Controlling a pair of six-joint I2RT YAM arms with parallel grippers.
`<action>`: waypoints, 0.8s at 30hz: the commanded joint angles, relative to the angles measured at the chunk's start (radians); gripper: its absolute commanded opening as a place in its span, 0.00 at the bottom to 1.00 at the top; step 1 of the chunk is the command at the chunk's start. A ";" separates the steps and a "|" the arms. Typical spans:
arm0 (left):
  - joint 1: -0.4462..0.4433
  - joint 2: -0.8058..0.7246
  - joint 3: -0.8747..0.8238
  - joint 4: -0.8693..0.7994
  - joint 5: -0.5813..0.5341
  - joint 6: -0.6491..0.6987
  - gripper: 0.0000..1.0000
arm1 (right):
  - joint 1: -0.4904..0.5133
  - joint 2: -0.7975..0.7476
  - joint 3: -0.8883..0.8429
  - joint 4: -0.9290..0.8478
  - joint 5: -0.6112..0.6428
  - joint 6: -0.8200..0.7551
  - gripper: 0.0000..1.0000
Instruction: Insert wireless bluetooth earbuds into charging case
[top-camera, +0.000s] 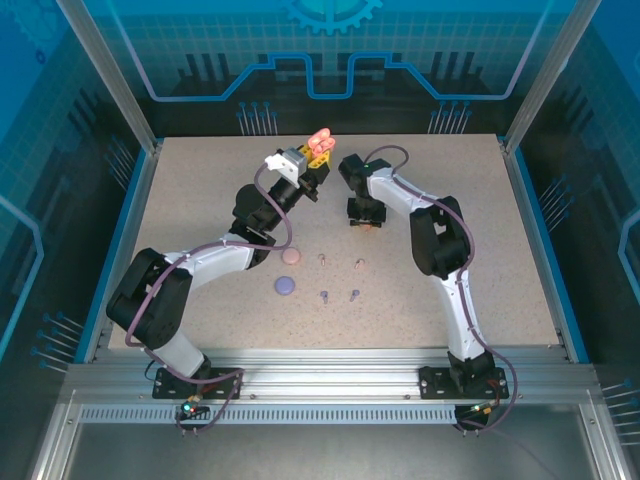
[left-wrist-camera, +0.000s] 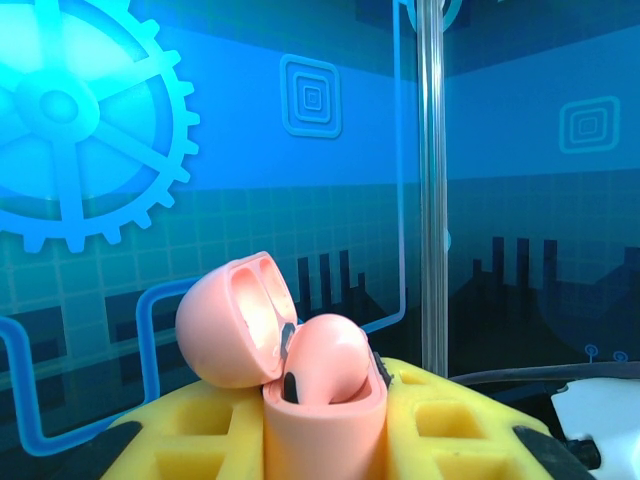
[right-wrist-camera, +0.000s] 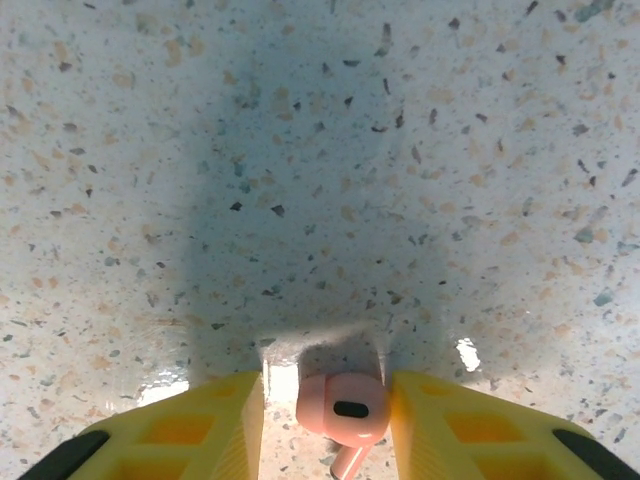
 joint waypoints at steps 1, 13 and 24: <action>-0.007 -0.010 -0.011 0.065 -0.009 0.001 0.00 | -0.040 -0.012 -0.034 -0.026 0.053 0.021 0.38; -0.007 -0.005 -0.007 0.064 -0.005 -0.002 0.00 | -0.049 -0.018 -0.053 -0.011 0.043 0.028 0.38; -0.007 -0.002 -0.007 0.068 -0.009 -0.004 0.00 | -0.043 -0.018 -0.059 0.003 0.030 0.027 0.28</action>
